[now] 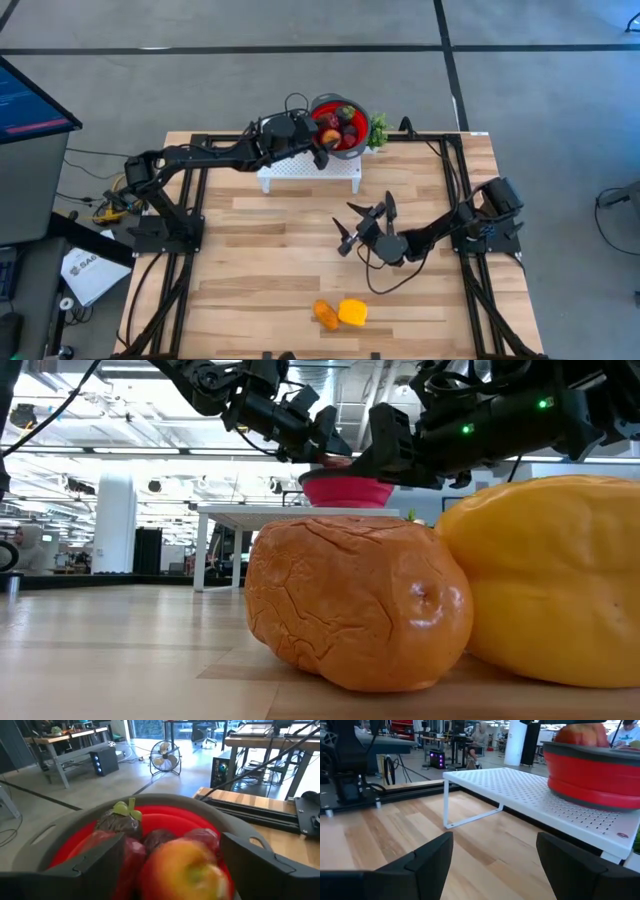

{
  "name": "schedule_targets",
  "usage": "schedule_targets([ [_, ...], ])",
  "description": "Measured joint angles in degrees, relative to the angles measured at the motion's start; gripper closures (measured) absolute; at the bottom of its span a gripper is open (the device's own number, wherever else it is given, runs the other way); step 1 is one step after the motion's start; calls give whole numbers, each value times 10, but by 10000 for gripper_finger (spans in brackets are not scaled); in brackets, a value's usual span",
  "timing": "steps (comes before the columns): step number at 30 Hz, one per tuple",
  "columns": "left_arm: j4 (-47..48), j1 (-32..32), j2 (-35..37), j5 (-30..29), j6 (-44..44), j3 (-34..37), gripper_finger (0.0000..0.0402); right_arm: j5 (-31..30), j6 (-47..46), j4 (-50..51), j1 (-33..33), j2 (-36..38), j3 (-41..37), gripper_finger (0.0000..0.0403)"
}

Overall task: Pick & Place Fruit
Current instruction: Put the yellow bell pepper into the red strainer bowl

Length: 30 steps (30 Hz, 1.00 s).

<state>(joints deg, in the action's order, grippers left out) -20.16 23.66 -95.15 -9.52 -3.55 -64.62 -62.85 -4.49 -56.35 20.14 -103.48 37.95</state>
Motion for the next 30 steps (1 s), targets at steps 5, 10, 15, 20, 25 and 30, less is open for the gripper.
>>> schedule_targets([
  [5,12,4,0,0,0,0,60,0,0,0,5,5,0,122],
  [10,21,4,7,0,-7,0,49,0,0,2,6,9,0,122],
  [15,63,-9,47,1,-25,0,54,14,13,15,14,21,0,122],
  [20,98,-41,115,2,-22,45,65,131,5,101,16,68,0,122],
  [25,92,-91,178,3,5,136,76,359,-6,209,-1,130,0,122],
  [30,40,-151,215,3,41,243,87,579,-5,242,-17,167,0,122],
])
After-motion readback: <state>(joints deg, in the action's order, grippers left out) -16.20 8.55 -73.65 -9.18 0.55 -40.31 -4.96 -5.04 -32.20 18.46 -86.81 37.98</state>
